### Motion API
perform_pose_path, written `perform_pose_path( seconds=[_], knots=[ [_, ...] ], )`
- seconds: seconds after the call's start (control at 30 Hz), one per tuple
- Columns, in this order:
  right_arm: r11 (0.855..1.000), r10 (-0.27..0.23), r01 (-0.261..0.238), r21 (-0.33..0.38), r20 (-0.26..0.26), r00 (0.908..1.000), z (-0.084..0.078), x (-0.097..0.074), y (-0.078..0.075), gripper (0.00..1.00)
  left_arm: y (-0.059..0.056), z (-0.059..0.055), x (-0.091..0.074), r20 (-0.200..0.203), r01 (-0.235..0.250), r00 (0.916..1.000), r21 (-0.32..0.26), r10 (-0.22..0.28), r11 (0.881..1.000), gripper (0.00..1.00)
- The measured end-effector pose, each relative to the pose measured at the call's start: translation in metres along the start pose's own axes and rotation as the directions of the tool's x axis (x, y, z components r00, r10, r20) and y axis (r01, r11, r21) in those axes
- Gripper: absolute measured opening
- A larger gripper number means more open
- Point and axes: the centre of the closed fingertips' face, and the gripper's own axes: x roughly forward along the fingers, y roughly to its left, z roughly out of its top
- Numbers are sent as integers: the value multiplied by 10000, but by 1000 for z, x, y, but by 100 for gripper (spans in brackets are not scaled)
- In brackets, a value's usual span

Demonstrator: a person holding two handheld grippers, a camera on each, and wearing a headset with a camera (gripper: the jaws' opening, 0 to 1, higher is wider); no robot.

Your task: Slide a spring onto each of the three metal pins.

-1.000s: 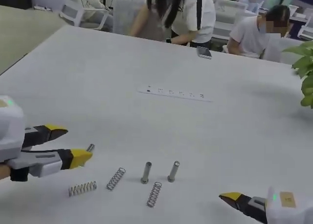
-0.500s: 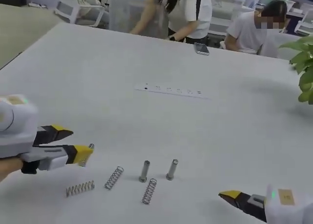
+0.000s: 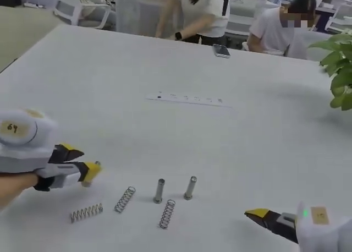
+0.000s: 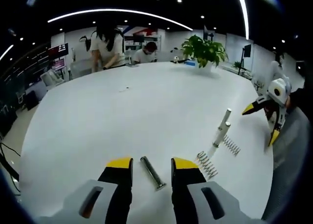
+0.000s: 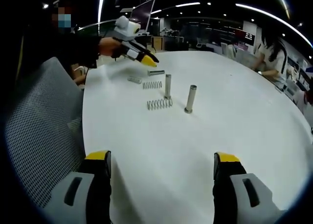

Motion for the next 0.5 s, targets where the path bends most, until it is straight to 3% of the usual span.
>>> perform_pose_path(
  seconds=[0.3, 0.5],
  knots=[
    [10000, -54, 54, -14, 32, 10000, 1, -1, -1, 85, 1, -6, 17, -662, -198, 9976, 360, 222, 9992, 18],
    [9999, -159, 159, 17, 88, 9998, 1, -3, -4, 85, 8, -14, 22, -1156, -518, 9919, 142, 531, 9986, 15]
  ],
)
